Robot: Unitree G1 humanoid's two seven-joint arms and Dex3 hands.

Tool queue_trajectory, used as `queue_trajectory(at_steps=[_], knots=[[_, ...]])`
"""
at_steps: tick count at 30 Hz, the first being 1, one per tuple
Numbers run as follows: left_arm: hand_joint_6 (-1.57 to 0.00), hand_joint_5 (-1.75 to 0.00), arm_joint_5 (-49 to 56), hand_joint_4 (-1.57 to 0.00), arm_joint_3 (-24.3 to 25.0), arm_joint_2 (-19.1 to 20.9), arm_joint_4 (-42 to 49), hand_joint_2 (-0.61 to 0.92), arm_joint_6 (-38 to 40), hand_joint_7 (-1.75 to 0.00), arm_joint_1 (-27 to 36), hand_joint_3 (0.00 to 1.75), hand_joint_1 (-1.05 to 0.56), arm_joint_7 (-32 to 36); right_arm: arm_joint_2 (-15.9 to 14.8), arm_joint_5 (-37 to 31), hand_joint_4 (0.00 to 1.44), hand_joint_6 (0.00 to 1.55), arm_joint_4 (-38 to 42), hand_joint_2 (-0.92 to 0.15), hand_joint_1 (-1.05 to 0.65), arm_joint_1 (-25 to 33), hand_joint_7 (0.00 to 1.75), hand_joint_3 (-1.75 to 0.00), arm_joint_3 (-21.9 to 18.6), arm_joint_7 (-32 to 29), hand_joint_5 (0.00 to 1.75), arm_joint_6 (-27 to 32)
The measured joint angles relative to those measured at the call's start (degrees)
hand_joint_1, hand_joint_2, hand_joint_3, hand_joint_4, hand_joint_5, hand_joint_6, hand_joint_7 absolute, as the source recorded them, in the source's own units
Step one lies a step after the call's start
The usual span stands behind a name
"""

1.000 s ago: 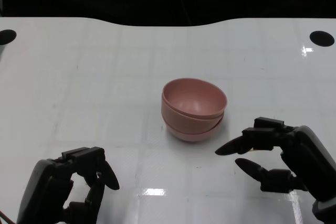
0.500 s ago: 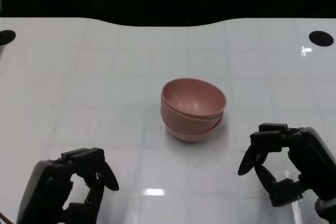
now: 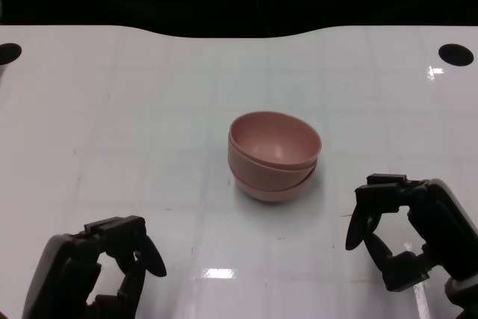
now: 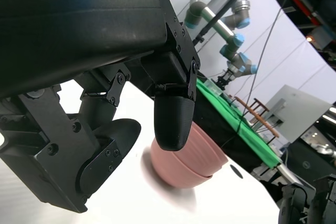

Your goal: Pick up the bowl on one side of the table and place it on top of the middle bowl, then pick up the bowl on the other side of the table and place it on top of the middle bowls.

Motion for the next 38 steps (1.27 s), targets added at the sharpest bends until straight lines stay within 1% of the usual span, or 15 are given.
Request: queue_trajectory(at_steps=[8, 27, 31, 32, 36, 38], knots=[[-0.83, -1.66, -0.1, -0.86, 0.2, 0.0, 0.0, 0.21, 0.0, -1.47, 0.0, 1.60, -0.02, 0.0, 0.2, -0.1, 1.06, 0.99, 0.9, 0.00, 0.33, -0.4, 1.43, -1.75, 0.0, -0.1, 1.65, -1.4], [-0.84, -1.67, 0.0, -0.87, 0.3, 0.0, 0.0, 0.20, 0.0, -1.47, 0.0, 1.61, -0.03, 0.0, 0.2, 0.2, 1.05, 0.97, 3.8, 0.00, 0.36, -0.9, 1.44, -1.75, 0.0, 0.4, 1.66, -3.5], [-0.84, -1.67, 0.0, -0.87, 0.3, 0.0, 0.0, 0.20, 0.0, -1.47, 0.0, 1.62, -0.02, 0.0, 0.2, 0.4, 1.05, 0.96, 3.9, 0.00, 0.33, -0.9, 1.44, -1.75, 0.0, 1.4, 1.67, -3.5], [-0.84, -1.66, 0.0, -0.87, 0.3, 0.0, 0.0, 0.20, 0.0, -1.46, 0.0, 1.61, -0.02, 0.0, 0.2, 0.6, 1.05, 0.95, 3.9, -0.01, 0.29, -1.0, 1.44, -1.75, 0.0, 1.7, 1.69, -3.5], [-0.84, -1.66, 0.1, -0.86, 0.4, 0.0, 0.3, 0.21, 0.2, -1.45, -0.1, 1.60, -0.01, 0.0, 0.1, 1.0, 1.04, 0.94, 4.4, 0.00, 0.27, -1.0, 1.43, -1.75, 0.0, 3.1, 1.71, -3.4], [-0.84, -1.64, 0.4, -0.86, 0.4, 0.0, 0.5, 0.21, 0.2, -1.44, -0.2, 1.59, -0.02, 0.1, 0.1, 1.0, 1.04, 0.96, 4.4, 0.03, 0.29, -1.0, 1.40, -1.75, 0.0, 3.2, 1.69, -3.3]])
